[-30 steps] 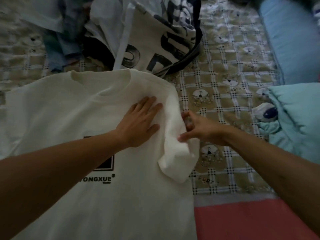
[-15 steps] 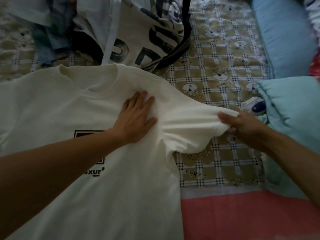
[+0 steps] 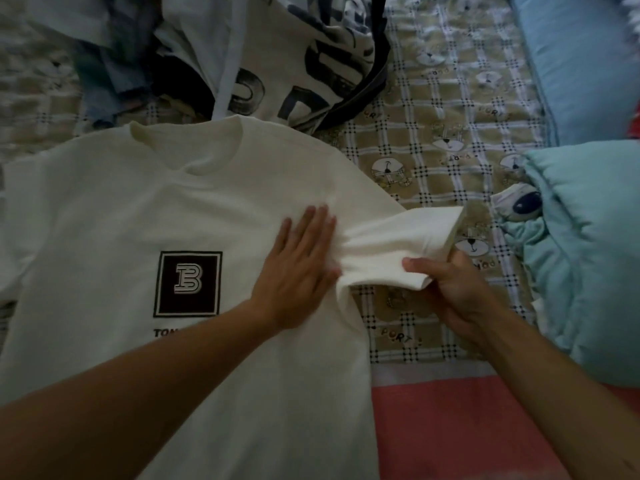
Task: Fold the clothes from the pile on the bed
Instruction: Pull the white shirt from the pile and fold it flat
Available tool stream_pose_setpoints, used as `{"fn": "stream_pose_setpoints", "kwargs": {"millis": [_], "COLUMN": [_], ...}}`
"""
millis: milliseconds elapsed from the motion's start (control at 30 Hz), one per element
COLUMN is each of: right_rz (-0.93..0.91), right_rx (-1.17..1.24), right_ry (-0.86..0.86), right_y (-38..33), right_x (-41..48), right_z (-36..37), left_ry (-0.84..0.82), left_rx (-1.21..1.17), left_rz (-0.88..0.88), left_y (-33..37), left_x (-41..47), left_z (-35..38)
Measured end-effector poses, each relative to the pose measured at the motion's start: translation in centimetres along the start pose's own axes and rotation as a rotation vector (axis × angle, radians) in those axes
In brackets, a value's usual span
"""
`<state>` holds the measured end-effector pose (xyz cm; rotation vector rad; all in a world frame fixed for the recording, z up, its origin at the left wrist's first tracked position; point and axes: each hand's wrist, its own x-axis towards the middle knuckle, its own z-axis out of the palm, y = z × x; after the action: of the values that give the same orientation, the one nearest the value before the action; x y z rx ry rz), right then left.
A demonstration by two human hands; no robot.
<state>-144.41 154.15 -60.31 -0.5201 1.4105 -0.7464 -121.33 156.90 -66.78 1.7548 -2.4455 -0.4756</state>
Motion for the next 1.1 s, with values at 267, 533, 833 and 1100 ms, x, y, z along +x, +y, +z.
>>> {"fn": "stream_pose_setpoints", "kwargs": {"millis": [267, 533, 833, 1100], "right_rz": [-0.251, -0.716, -0.68, -0.745], "right_rx": [-0.352, -1.184, -1.786, -1.605], "right_ry": [-0.263, -0.238, -0.122, -0.084], "right_y": [-5.5, 1.7, 7.0, 5.9], "right_x": [-4.3, -0.5, 4.8, 0.7], "right_z": [10.2, 16.4, 13.2, 20.4], "left_ry": [-0.129, -0.121, 0.255, 0.654], "left_rx": [-0.038, -0.127, -0.147, -0.173], "left_rz": [-0.077, -0.012, -0.021, -0.872], "left_y": [1.4, -0.5, -6.5, -21.4], "left_x": [-6.0, -11.7, -10.6, -15.4], "left_z": [-0.1, 0.5, -3.6, -9.6]}}
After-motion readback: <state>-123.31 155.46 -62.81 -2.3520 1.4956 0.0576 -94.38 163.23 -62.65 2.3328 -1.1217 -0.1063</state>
